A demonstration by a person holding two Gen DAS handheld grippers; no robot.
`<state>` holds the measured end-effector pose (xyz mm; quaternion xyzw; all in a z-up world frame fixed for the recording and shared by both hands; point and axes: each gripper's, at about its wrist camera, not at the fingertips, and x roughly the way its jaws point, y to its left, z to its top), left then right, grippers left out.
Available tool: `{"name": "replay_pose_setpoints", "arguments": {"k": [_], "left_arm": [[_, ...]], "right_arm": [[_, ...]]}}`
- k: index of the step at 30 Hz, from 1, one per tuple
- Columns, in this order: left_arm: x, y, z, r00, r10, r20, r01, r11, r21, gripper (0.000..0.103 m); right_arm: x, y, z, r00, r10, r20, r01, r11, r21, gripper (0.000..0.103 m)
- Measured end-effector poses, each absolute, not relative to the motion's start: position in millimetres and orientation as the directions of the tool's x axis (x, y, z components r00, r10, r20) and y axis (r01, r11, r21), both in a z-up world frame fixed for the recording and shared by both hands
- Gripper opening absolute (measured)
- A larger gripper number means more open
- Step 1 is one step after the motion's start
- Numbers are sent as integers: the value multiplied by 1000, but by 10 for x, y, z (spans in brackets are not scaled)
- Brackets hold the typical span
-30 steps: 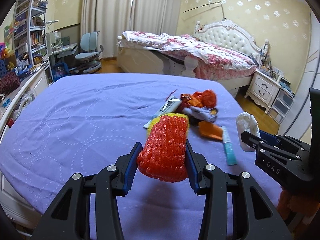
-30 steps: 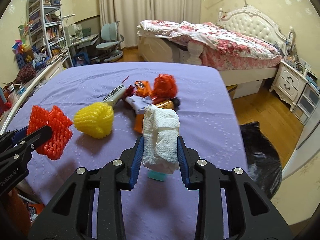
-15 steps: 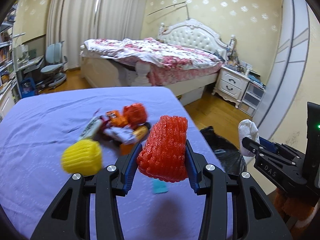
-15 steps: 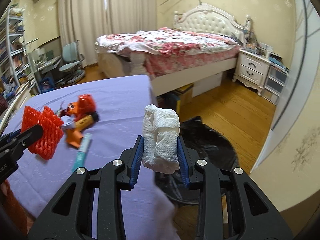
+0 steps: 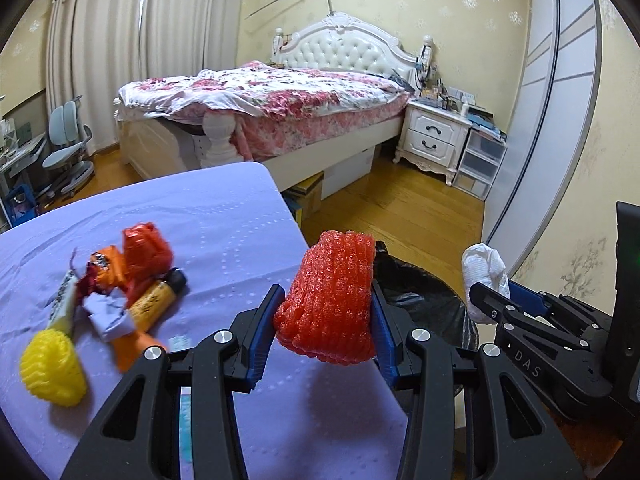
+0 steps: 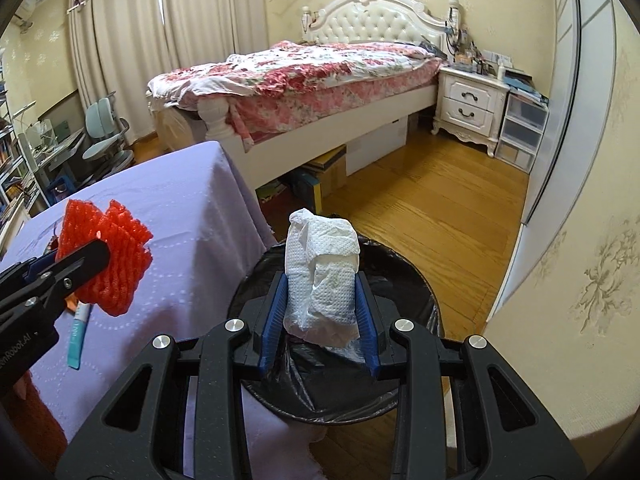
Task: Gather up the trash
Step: 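Carry the orange net and white tissue over the bin and release both, then grasp the yellow foam net with the left gripper while the right grasps the teal tube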
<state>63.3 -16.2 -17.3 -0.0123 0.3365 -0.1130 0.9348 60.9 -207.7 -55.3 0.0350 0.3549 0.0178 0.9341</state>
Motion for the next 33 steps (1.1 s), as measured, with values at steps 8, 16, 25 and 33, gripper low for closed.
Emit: {"name": "replay_pose_setpoints", "arguments": {"k": [8, 16, 25, 33], "left_arm": [[913, -389, -310, 718, -223, -659, 232, 970, -74, 44], [1023, -540, -388, 709, -209, -673, 238, 970, -50, 62], [980, -527, -401, 725, -167, -668, 204, 979, -23, 81], [870, -326, -304, 738, -142, -660, 162, 986, -31, 81]], "right_arm": [[796, -2206, -698, 727, 54, -685, 16, 995, 95, 33], [898, -2342, -765, 723, 49, -689, 53, 991, 126, 45], [874, -2424, -762, 726, 25, -687, 88, 988, 129, 51], [779, -2368, -683, 735, 26, -678, 89, 987, 135, 58]]}}
